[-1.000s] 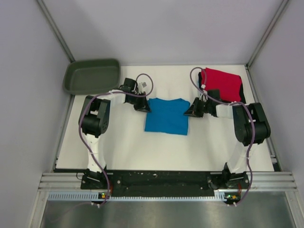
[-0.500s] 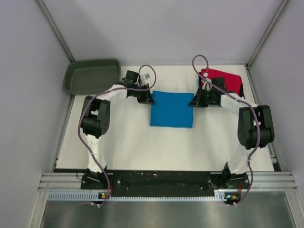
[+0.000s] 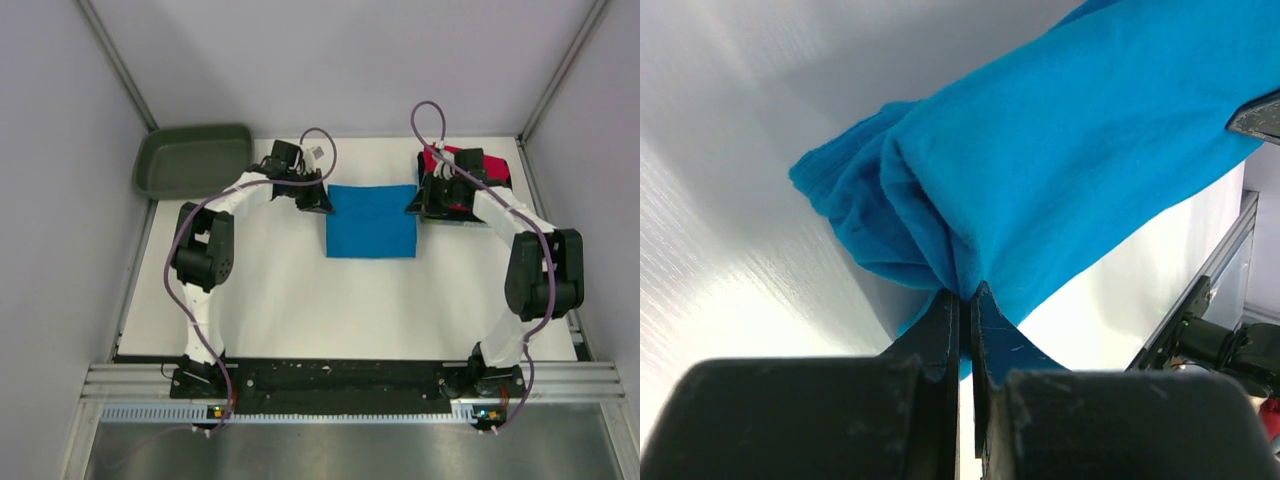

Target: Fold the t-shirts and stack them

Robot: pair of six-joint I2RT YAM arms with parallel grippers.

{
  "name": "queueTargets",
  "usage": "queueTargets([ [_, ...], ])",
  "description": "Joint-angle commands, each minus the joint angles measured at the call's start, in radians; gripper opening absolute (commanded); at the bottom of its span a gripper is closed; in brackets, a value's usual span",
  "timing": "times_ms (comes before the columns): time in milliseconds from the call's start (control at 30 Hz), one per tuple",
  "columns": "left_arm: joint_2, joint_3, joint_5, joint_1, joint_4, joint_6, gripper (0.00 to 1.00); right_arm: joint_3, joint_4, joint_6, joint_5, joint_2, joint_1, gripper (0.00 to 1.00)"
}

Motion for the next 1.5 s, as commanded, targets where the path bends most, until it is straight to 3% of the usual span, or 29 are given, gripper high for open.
queueTargets([
  [0,-0.059,0.071,0.025,-0.003,-0.003,-0.015,0.0,0.065,-0.024,-0.037,0.007,-0.075,-0.056,0.0],
  [700,0.075,0.52,0.004,-0.127,-0.021,0.009,0.0,0.312,-0.113,-0.052,-0.023,-0.15,-0.226,0.0],
  [1133,0.319,0.85,0.004,-0.244,0.14,-0.073,0.0,0.316,-0.125,-0.067,-0.016,-0.159,-0.421,0.0],
  [1467,0.448,0.973,-0.008,-0.308,0.279,-0.112,0.0,0.313,-0.166,-0.143,0.046,-0.141,-0.525,0.0],
])
